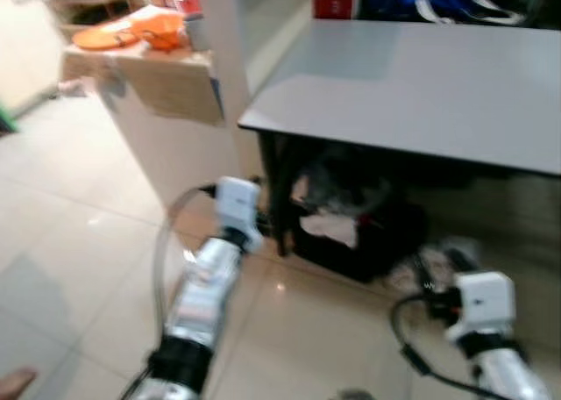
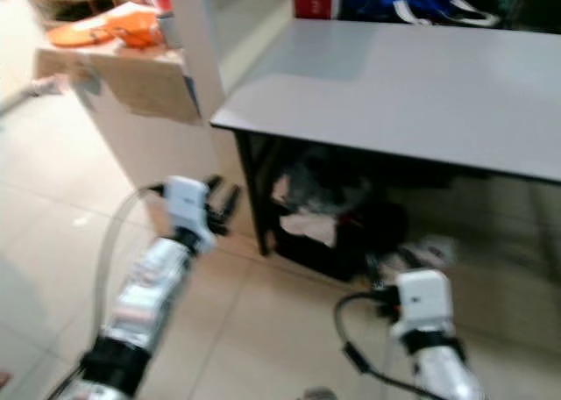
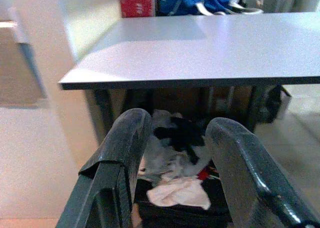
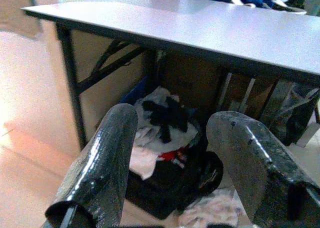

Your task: Setting the table

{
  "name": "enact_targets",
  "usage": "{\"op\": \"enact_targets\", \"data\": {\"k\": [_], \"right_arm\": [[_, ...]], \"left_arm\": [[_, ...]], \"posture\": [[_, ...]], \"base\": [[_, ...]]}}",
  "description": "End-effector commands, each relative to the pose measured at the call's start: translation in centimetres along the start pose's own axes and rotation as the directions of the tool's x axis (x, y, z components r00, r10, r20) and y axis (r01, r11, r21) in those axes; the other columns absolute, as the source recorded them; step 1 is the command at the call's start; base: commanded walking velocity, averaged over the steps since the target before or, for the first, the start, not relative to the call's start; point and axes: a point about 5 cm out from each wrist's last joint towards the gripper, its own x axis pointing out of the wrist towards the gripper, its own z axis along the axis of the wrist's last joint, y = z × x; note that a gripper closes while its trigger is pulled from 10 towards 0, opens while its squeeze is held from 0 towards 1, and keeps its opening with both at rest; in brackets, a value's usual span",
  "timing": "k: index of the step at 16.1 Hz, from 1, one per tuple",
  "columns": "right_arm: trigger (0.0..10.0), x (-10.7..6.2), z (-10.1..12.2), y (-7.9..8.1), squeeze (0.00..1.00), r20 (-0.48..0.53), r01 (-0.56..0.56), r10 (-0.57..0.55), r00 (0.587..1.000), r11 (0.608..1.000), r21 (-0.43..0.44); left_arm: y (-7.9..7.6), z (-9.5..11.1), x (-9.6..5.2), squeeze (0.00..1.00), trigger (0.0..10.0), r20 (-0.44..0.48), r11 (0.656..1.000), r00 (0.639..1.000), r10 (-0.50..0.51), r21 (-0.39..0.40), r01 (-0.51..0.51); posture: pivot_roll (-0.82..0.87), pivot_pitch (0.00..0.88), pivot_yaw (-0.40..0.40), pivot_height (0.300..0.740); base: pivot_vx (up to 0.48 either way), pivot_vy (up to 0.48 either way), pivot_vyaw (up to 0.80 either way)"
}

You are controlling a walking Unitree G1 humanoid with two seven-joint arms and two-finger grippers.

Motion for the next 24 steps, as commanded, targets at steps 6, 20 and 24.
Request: {"op": "enact_targets", "data": {"k": [6, 20, 24], "right_arm": [[10.0, 1.1, 0.9, -2.2, 0.00, -0.002, 0.224, -0.226, 0.974, 0.963, 0.149], [10.0, 2.2, 0.6, -1.2, 1.00, -0.025, 0.223, -0.222, 0.975, 0.962, 0.160], [10.0, 2.6, 0.6, -0.7, 1.00, -0.017, 0.222, -0.222, 0.975, 0.960, 0.171]], "left_arm": [[2.4, 0.3, -0.8, 0.00, 10.0, 0.021, 0.997, 0.998, 0.065, 0.047, -0.066], [2.7, 0.4, -0.1, 1.00, 10.0, -0.028, 0.996, 0.999, 0.046, 0.082, -0.044], [3.1, 0.6, 0.1, 1.00, 10.0, -0.035, 0.994, 0.999, 0.029, 0.111, -0.025]], "posture": [[-0.12, 0.000, 0.084, 0.740], [-0.08, 0.000, 0.087, 0.740], [-0.07, 0.000, 0.105, 0.740]], "base": [[0.464, 0.000, 0.00], [0.067, 0.000, 0.00], [0.000, 0.000, 0.00]]}}
